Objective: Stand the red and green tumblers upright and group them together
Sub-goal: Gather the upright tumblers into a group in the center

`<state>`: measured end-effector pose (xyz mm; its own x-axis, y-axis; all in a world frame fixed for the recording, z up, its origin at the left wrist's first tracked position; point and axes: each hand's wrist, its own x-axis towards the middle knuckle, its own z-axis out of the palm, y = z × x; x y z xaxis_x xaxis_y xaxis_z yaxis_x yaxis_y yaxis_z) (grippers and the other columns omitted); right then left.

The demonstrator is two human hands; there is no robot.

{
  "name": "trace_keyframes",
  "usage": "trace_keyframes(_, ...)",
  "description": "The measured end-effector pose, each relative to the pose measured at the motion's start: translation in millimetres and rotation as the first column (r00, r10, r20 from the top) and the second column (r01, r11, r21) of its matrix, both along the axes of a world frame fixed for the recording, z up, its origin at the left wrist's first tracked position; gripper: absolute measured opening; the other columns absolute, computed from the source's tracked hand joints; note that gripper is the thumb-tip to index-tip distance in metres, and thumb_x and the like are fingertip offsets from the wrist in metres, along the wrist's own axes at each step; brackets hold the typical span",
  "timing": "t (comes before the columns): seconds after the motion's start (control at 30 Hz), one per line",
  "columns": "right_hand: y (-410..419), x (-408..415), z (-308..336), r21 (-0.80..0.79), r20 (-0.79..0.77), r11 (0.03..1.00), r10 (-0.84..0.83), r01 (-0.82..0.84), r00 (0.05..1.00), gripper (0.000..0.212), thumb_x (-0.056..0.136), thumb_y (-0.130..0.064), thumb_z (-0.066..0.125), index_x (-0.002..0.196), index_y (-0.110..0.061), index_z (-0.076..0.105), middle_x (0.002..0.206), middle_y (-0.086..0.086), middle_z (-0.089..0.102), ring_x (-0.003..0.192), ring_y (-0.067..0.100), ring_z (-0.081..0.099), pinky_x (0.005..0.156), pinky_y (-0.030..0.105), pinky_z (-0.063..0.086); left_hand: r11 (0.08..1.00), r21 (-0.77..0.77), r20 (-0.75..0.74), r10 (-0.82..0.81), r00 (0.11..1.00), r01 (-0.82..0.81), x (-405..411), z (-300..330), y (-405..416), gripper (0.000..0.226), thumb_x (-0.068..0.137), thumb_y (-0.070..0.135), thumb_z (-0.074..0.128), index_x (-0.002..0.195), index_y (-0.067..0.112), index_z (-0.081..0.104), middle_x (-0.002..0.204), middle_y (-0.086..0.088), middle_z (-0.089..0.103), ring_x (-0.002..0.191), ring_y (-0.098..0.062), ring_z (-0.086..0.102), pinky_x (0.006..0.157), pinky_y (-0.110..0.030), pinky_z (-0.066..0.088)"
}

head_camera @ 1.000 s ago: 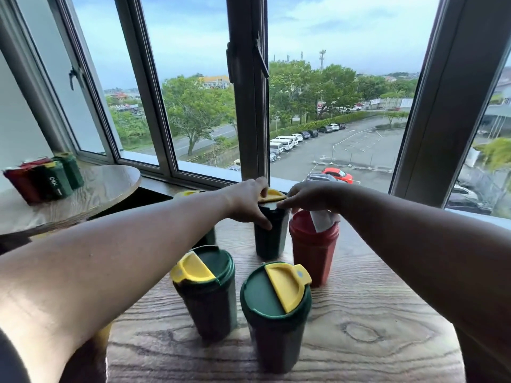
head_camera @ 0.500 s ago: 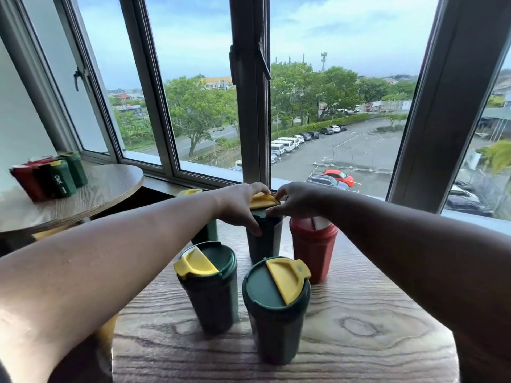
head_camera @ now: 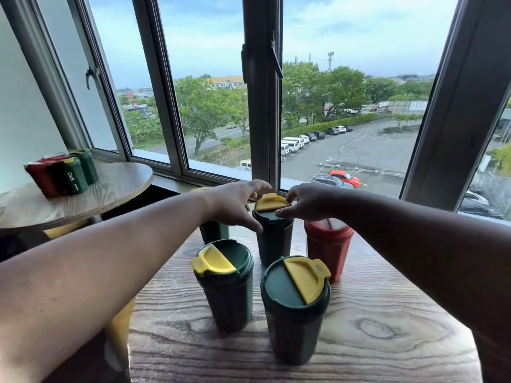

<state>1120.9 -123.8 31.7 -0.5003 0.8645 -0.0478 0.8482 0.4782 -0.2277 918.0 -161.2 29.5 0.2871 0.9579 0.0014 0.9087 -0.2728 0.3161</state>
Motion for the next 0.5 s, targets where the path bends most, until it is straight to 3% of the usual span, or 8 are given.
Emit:
trace_keyframes(0.1,1,-6,4,0.051,0.046,0.998,-0.028,0.025,0.999,0.058,0.086,-0.062,0.058,0.113,-0.011,0.066,0.110,0.011,0.069,0.100,0.027,0.063,0.086,0.035,0.051,0.994,0.106,0.040,0.005,0.999,-0.009,-24,13,-12,0.073,0.078,0.041,0.082,0.140,0.032,0.046,0.134,-0.001,0.055,0.106,-0.011,0.063,0.094,-0.032,0.052)
trace_keyframes(0.23,4,-26,16,0.148,0.044,0.988,-0.053,0.046,0.998,0.049,0.086,-0.059,0.061,0.112,-0.017,0.062,0.101,0.004,0.066,0.093,0.025,0.059,0.074,0.032,0.046,0.960,0.273,0.029,0.055,0.998,-0.061,-74,17,-17,0.059,0.079,0.043,0.080,0.131,0.027,0.057,0.123,-0.001,0.062,0.102,-0.011,0.060,0.089,-0.030,0.050)
trace_keyframes(0.33,9,-52,21,0.170,-0.003,0.985,-0.018,0.018,1.000,0.044,0.085,-0.054,0.063,0.113,-0.020,0.062,0.108,0.003,0.068,0.096,0.024,0.061,0.080,0.032,0.049,0.957,0.272,0.005,0.100,0.995,-0.098,-108,7,-9,0.068,0.077,0.047,0.081,0.135,0.024,0.055,0.132,-0.002,0.057,0.110,-0.014,0.056,0.089,-0.026,0.042)
trace_keyframes(0.5,7,-104,17,0.122,0.039,0.991,0.052,-0.057,0.998,0.045,0.090,-0.048,0.061,0.125,-0.020,0.057,0.118,0.001,0.065,0.102,0.021,0.058,0.083,0.032,0.046,0.981,0.117,0.098,0.142,0.985,-0.153,-139,-16,11,0.099,0.068,0.056,0.084,0.150,0.028,0.036,0.150,-0.004,0.044,0.129,-0.019,0.050,0.102,-0.030,0.040)
